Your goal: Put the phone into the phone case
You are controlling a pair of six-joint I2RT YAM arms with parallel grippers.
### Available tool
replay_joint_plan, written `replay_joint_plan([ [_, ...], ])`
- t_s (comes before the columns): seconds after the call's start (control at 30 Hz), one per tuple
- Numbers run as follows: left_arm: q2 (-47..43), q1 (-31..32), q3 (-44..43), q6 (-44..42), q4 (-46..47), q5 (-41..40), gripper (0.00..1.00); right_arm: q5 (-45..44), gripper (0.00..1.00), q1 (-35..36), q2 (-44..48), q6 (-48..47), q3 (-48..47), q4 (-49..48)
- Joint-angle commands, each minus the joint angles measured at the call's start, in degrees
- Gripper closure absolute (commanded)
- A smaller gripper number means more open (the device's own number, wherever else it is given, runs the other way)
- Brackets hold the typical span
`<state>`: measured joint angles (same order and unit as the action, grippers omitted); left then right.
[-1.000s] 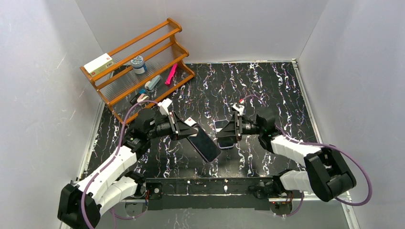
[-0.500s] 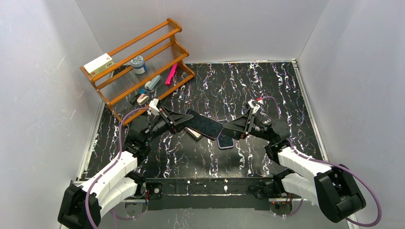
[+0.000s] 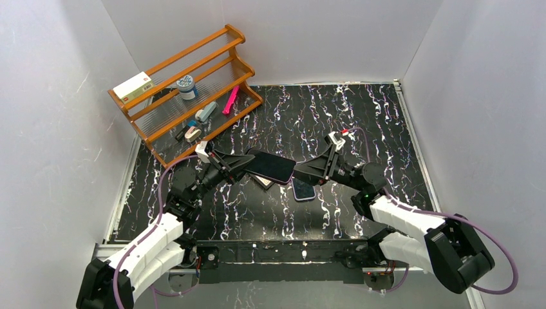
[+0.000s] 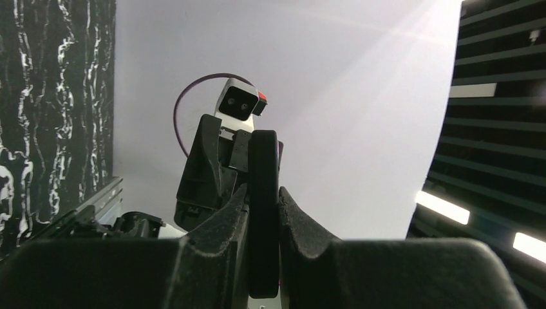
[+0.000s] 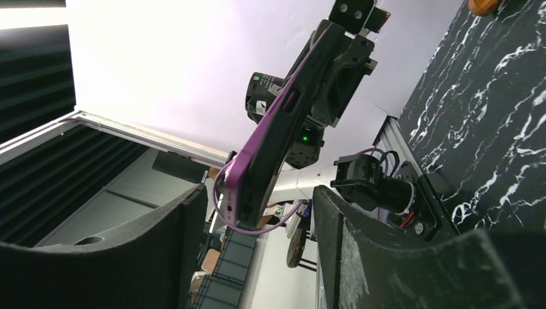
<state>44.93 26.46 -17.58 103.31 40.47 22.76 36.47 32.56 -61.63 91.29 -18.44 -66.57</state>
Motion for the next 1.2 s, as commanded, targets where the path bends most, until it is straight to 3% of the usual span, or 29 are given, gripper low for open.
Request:
replay_joint_plan([
  [0.0, -2.46, -0.18, 0.12, 4.98, 6.53, -2.31, 1.0, -4.21, 0.38, 3.74, -2.55, -1.97, -4.72, -6.1],
  [0.07, -2.53, -0.18, 0.94, 6.34, 7.08, -2.52, 1.0, -5.29, 0.45, 5.23, -4.44, -1.64, -5.53, -8.82],
  [0.27, -2.69, -0.18, 2.28, 8.32, 8.52, -3.01, 0.99, -7.45, 0.49, 6.78, -8.02, -0.54, -6.61, -13.66],
  [0.53, -1.39, -0.18, 1.88, 5.1, 8.66, -0.65, 0.75, -7.86, 0.84, 7.15, -10.25, -0.39, -7.29, -12.8],
  [0.67, -0.29, -0.18, 0.57, 2.36, 8.66, 0.88, 0.64, -8.39, 0.92, 7.17, -10.1, -0.49, -5.81, -10.68],
  [0.83, 0.97, -0.18, -0.45, -0.57, 8.53, 2.79, 0.59, -8.1, 0.97, 7.14, -10.36, -0.15, -4.69, -10.65],
  [0.9, 0.88, -0.18, -0.31, -1.23, 8.24, 2.94, 0.6, -7.87, 0.97, 7.08, -10.12, -0.34, -4.64, -9.84],
  [0.93, 0.79, -0.18, -0.14, -1.45, 7.92, 2.95, 0.68, -7.55, 0.92, 7.16, -9.83, -0.58, -4.74, -8.75],
  [1.0, 0.78, -0.18, 0.66, -1.45, 7.63, 2.78, 0.85, -6.6, 0.69, 7.11, -9.02, -1.57, -5.06, -6.47],
  [1.07, 0.71, -0.18, 1.4, -1.45, 7.61, 2.44, 0.92, -6.04, 0.52, 7.11, -7.83, -2.25, -4.93, -4.87],
  [1.17, 0.44, -0.18, 2.3, -1.61, 7.18, 1.42, 0.94, -5.44, 0.44, 7.12, -5.35, -3.49, -4.66, -2.1],
])
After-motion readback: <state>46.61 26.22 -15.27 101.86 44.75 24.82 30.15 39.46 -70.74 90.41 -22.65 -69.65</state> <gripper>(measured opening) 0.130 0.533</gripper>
